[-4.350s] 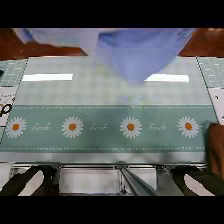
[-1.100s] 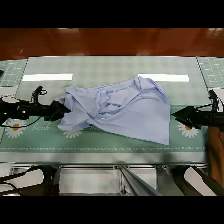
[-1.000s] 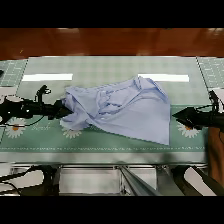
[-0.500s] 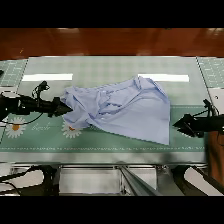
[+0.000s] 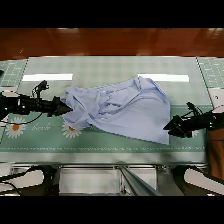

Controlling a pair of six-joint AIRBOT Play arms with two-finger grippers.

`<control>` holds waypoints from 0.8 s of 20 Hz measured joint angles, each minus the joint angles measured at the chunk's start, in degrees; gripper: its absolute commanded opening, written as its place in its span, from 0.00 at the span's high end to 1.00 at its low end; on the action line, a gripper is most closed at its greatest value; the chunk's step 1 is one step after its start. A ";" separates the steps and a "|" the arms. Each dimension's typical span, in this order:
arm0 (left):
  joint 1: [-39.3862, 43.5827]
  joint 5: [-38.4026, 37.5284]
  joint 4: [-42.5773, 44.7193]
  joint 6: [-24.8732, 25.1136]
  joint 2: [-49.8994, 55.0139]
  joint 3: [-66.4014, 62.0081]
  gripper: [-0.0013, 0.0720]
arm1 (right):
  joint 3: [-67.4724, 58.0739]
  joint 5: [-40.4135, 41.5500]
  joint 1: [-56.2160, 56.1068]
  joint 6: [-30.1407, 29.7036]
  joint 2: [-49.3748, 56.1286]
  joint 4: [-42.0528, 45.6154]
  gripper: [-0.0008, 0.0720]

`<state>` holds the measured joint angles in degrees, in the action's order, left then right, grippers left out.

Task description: Fold the shirts.

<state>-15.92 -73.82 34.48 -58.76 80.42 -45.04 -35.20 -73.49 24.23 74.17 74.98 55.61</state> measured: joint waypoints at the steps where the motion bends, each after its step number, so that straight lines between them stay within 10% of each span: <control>1: 0.00 0.20 0.00 0.00 0.00 0.00 0.95 | -0.90 0.22 -1.57 -0.04 1.20 -0.68 0.56; 4: -0.02 0.68 0.00 0.00 0.00 -0.11 0.95 | -4.26 2.27 -6.38 -0.42 3.52 -0.85 0.95; 16: -3.48 -2.36 -7.39 -7.19 -13.46 -26.58 0.95 | -58.34 -7.28 -11.58 4.87 -0.42 -4.39 0.96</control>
<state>-19.40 -76.18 27.09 -65.95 66.96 -71.61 -93.54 -80.77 12.64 79.05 74.56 51.22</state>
